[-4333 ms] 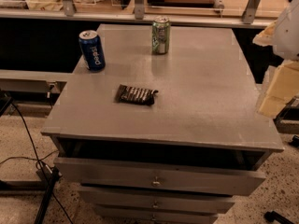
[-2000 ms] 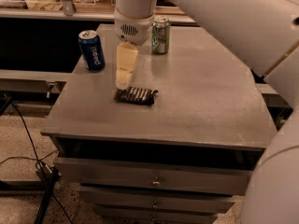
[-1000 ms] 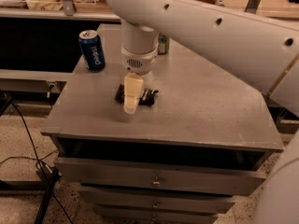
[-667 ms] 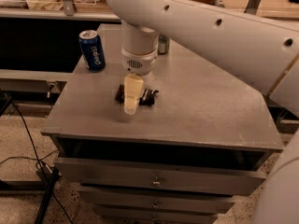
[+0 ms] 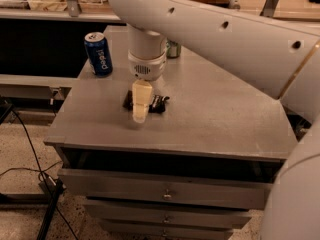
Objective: Pick rxbar chocolate
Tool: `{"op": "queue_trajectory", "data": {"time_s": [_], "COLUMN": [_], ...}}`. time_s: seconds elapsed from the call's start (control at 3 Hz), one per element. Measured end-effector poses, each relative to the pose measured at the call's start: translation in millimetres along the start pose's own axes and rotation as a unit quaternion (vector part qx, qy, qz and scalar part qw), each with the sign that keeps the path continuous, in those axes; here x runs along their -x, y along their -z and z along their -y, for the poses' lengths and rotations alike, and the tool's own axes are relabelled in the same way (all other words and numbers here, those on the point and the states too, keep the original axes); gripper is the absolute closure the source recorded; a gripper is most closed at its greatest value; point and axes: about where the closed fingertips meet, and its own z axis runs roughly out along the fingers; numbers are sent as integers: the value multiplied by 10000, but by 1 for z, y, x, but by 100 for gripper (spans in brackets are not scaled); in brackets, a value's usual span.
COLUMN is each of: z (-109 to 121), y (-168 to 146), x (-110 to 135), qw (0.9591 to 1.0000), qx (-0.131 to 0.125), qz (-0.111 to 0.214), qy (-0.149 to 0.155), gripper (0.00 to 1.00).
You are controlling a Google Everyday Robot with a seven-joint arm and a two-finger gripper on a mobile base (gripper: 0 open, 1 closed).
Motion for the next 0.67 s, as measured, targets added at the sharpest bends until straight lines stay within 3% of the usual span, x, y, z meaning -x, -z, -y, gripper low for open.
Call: {"op": "queue_trajectory", "data": {"time_s": [0.33,0.67], "z": [0,1], "y": [0,0], "x": [0,1], "qw": [10000,10000], "qx": [-12,-24], "qz": [14,29], "qy": [0,2], "gripper": [14,37]}}
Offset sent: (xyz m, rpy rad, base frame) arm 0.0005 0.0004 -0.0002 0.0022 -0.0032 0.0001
